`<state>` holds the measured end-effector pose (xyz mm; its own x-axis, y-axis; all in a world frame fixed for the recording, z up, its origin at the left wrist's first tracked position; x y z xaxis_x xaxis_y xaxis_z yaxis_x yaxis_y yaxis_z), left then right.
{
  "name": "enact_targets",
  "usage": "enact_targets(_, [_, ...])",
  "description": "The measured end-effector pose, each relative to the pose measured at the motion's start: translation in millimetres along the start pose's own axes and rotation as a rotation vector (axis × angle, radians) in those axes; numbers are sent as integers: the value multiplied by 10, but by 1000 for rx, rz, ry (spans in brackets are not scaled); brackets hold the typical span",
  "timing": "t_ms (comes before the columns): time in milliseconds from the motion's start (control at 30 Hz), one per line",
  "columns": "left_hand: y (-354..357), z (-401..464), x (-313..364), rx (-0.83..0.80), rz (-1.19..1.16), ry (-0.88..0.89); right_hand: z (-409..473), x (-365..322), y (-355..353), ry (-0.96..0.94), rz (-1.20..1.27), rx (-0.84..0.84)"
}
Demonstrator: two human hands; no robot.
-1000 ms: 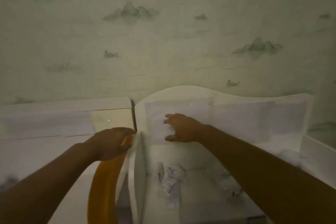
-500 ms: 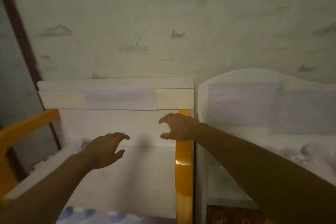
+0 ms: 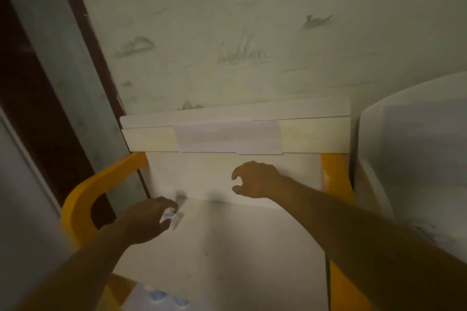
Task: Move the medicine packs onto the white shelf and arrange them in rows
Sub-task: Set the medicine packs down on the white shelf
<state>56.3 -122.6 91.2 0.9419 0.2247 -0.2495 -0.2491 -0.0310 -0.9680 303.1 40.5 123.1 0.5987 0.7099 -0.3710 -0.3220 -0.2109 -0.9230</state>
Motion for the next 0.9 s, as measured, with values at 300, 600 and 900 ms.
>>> enact_targets(300, [332,295,-354,-70,22,24,615,-235,145,-93,-63,-31])
enact_targets(600, [703,1091,-1204,-98,-23,51,1307,-534,824,-3,-71,-89])
enact_targets(900, [1459,1795,-1634,-120,-146,198,1866,-948,1869,136,18,-226])
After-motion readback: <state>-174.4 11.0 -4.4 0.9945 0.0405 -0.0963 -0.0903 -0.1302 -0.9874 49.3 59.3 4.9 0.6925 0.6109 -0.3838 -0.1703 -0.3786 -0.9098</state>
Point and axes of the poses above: each hand's wrist, its own z-axis towards the middle knuckle, its own y-axis out of the palm, x = y × z, the point moved 1 cm from there along z, towards the middle knuckle, and after that the axes turned 11 degrees about z, right-handed, at the moved point
